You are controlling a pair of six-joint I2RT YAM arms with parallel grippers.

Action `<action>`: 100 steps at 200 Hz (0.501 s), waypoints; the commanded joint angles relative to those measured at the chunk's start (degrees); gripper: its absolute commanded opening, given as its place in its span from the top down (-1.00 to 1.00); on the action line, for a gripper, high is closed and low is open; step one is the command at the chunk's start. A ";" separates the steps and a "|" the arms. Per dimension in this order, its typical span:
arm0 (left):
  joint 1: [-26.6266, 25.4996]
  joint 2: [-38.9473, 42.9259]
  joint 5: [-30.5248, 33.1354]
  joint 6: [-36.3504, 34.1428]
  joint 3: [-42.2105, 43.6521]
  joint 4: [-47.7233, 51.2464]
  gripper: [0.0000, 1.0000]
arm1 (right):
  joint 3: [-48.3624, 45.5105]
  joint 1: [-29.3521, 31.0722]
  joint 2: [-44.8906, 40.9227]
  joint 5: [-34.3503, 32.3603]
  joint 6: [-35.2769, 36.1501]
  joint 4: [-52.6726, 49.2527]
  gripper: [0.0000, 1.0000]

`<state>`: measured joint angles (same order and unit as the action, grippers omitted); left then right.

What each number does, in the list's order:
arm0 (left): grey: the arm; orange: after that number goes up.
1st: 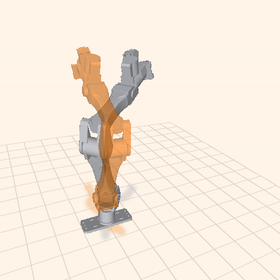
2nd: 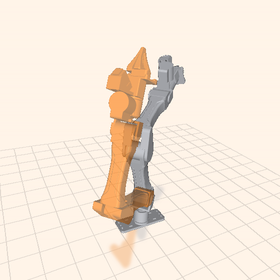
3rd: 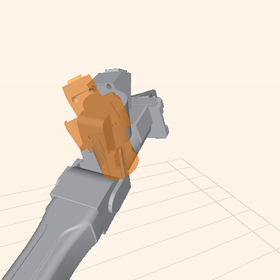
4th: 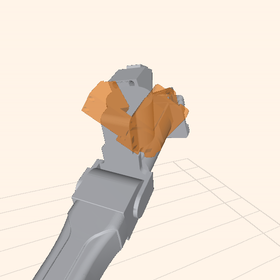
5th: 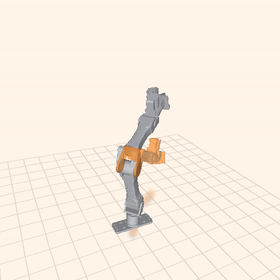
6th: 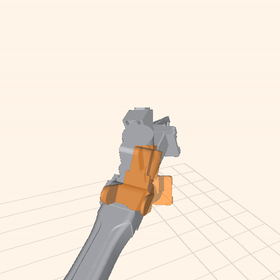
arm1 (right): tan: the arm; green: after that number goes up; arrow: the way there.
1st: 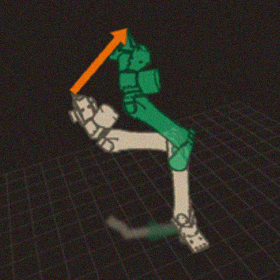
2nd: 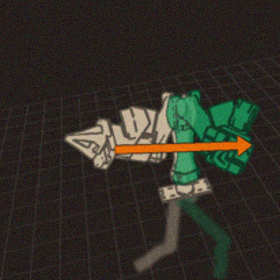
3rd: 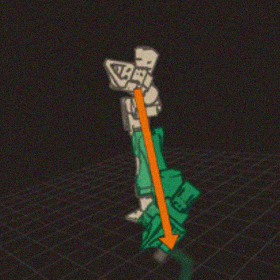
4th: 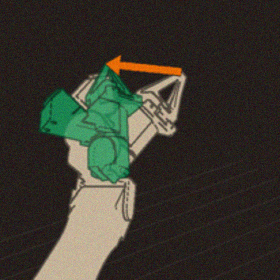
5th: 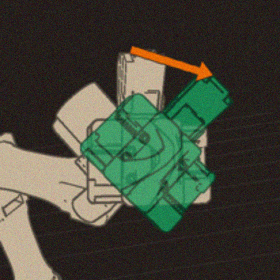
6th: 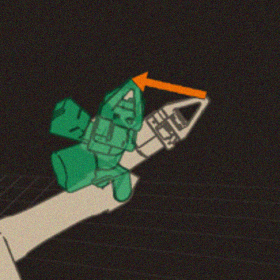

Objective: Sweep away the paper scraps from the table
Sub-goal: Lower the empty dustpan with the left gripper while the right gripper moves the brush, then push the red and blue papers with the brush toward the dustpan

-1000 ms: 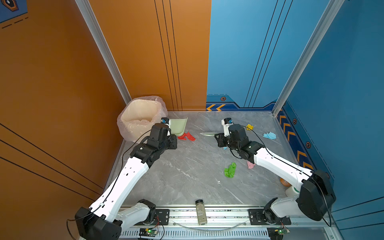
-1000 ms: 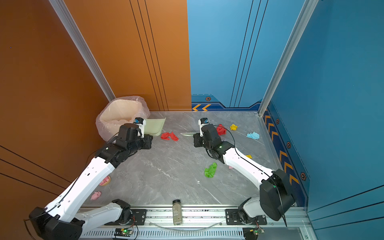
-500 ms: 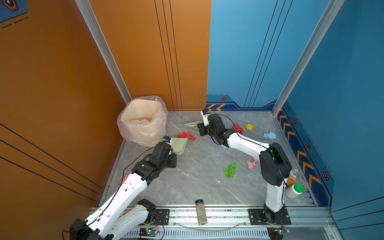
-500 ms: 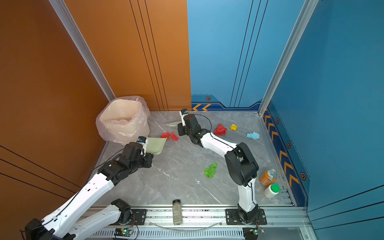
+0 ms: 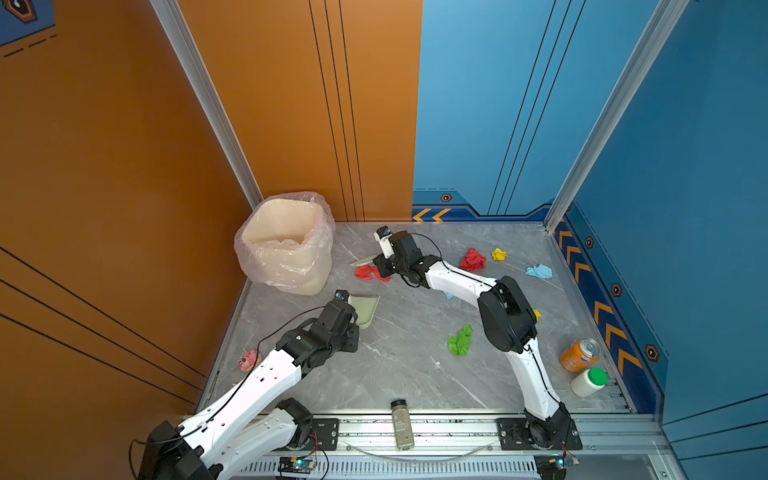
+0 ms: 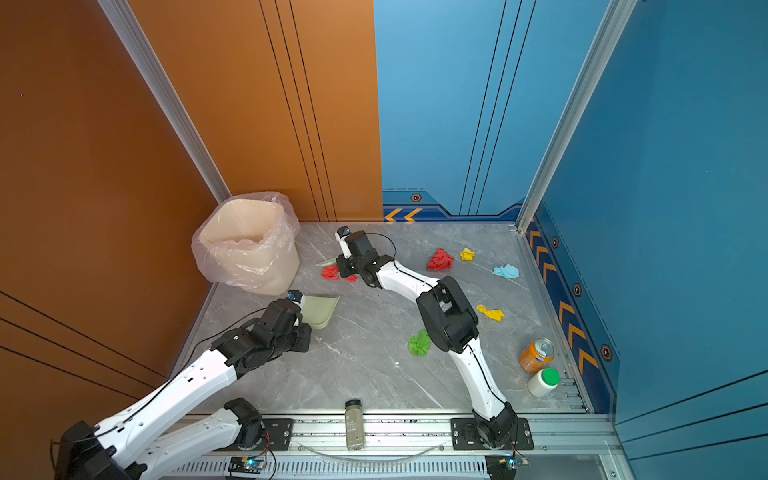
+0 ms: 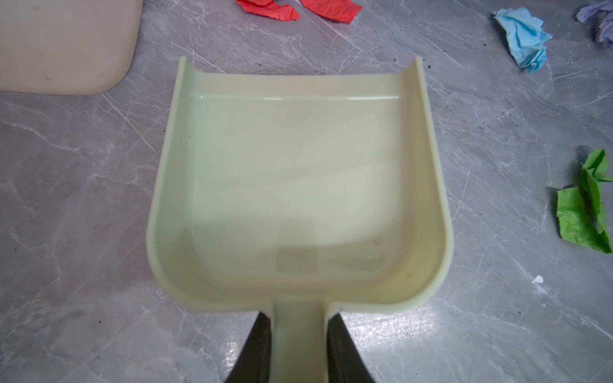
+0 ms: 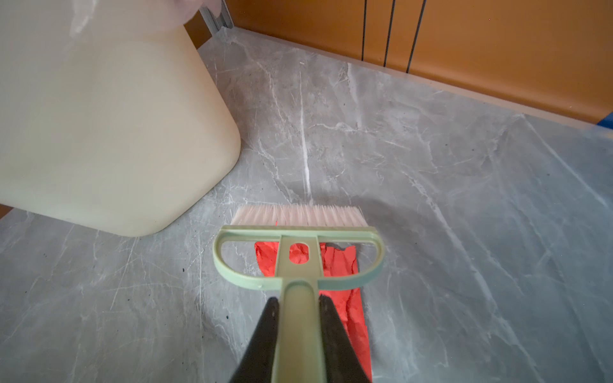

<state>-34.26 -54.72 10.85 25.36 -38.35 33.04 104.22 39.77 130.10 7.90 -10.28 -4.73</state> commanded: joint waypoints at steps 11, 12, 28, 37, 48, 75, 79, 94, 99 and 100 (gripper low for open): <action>-1.01 -2.19 2.41 0.26 0.96 0.63 1.00 | 2.21 -0.04 -0.19 0.97 1.26 -8.76 1.00; -1.09 -2.25 2.41 0.28 1.02 0.63 1.00 | 2.21 -0.04 -0.20 0.97 1.38 -8.96 1.00; -1.20 -3.45 2.59 0.27 1.00 0.58 1.00 | 2.22 -0.04 -0.21 0.23 3.04 -12.55 1.00; -1.32 -4.26 2.53 0.38 0.92 0.62 1.00 | 2.21 -0.04 -0.45 -0.67 4.06 -14.88 1.00; -1.42 -5.05 2.57 0.38 0.88 0.24 1.00 | 1.97 -0.04 -1.00 -2.33 4.97 -17.70 1.00; -1.42 -6.65 2.04 0.23 0.35 -0.84 1.00 | -2.76 -0.22 -4.43 -6.53 6.78 -20.19 1.00; -1.44 -6.92 1.84 0.14 0.25 -1.06 1.00 | -3.84 -0.34 -5.22 -6.93 6.93 -20.27 1.00; -1.50 -7.94 1.41 -0.63 -0.34 -1.38 1.00 | -7.82 -1.19 -8.73 -7.86 7.12 -20.53 1.00; -1.50 -8.36 1.26 -0.90 -0.56 -1.40 1.00 | -9.12 -1.54 -9.89 -7.89 7.13 -20.64 1.00; -1.50 -8.46 1.23 -0.96 -0.58 -1.35 1.00 | -9.34 -1.58 -10.14 -7.90 7.13 -20.66 1.00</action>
<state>-35.05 -61.78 11.99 25.32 -38.26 32.60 100.31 39.68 126.43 3.95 -5.04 -19.57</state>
